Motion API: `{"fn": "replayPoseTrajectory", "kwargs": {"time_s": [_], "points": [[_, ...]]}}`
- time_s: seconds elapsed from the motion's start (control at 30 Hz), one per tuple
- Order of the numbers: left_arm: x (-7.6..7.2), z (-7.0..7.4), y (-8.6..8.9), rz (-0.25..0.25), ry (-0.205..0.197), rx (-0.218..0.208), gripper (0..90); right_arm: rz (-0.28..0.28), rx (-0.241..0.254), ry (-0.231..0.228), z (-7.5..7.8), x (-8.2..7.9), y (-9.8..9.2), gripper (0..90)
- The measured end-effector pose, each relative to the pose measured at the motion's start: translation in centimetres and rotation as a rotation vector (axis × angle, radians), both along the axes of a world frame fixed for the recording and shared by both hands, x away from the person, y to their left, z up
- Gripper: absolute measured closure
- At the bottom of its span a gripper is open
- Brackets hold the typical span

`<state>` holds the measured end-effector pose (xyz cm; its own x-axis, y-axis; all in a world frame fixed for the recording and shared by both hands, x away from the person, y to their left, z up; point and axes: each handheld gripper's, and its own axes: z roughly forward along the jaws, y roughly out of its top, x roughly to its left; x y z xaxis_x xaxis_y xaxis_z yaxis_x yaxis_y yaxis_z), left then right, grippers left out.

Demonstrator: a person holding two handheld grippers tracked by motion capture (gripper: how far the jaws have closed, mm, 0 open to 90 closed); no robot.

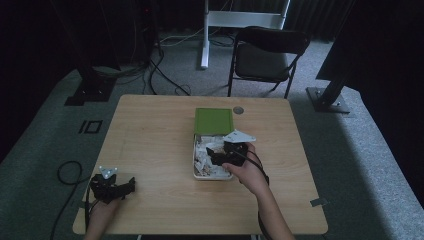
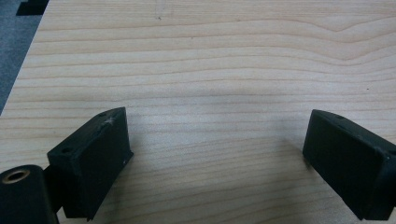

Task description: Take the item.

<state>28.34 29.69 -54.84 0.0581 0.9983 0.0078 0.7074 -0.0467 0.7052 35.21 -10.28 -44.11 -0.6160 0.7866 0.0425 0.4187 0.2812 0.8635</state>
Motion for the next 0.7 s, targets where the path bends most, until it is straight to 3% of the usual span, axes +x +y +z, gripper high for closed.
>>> {"fn": "replayPoseTrajectory", "kwargs": {"time_s": [0.23, 0.57, 0.7], "points": [[0.0, 0.0, 0.0, 0.0, 0.0, 0.001, 8.3, -0.029, 0.012, 0.038, -0.9, 0.6, 1.0, 25.3], [0.0, 0.0, 0.0, -0.001, 0.001, 0.002, 8.3, -0.108, -0.052, 0.052, -1.9, 1.2, 1.9, 32.9], [0.0, 0.0, 0.0, -0.001, 0.001, 0.002, 8.4, -0.112, -0.069, 0.054, -1.9, 1.3, 2.0, 32.9]]}}
